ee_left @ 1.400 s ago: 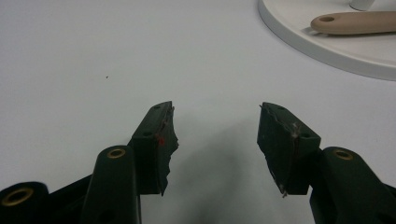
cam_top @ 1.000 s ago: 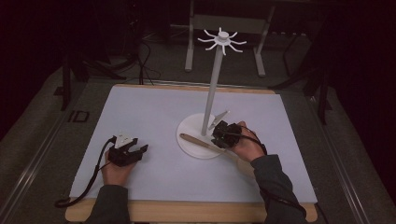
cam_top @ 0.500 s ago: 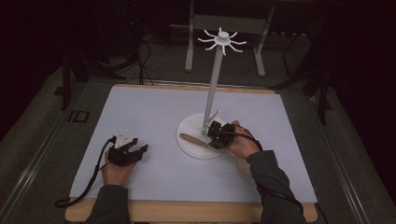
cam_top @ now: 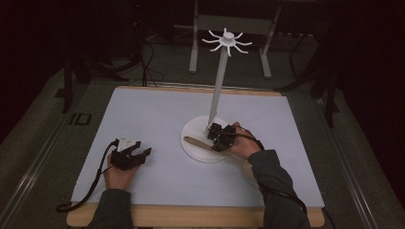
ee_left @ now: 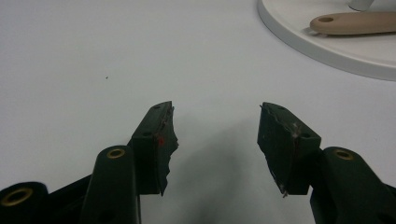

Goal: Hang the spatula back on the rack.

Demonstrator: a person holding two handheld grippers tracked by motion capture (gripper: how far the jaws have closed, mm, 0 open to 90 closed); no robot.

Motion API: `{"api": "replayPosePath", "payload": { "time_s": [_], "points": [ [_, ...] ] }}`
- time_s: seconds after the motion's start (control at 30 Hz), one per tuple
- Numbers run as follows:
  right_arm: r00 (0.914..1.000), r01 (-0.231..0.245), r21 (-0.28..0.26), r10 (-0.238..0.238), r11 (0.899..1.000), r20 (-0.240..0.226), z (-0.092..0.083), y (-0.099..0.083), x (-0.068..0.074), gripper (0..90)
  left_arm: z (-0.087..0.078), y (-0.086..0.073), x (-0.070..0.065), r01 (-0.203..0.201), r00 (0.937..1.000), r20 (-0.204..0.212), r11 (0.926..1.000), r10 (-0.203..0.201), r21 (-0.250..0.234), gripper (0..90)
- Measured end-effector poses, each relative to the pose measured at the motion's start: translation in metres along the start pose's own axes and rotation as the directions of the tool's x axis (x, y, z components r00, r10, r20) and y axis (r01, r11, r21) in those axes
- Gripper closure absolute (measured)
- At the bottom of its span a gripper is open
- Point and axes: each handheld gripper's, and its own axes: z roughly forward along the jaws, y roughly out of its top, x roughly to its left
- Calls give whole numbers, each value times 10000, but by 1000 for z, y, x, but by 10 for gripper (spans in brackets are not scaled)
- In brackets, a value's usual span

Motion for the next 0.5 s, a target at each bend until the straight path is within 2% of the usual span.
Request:
{"api": "replayPosePath", "payload": {
  "time_s": [0.5],
  "points": [
    [9993, 12, 566, 9, 9984, -374, 19, 11, -1, 714, 0, 0, 0, 2, 10000, 10, 10000, -2, -4, 460]
  ]
}}
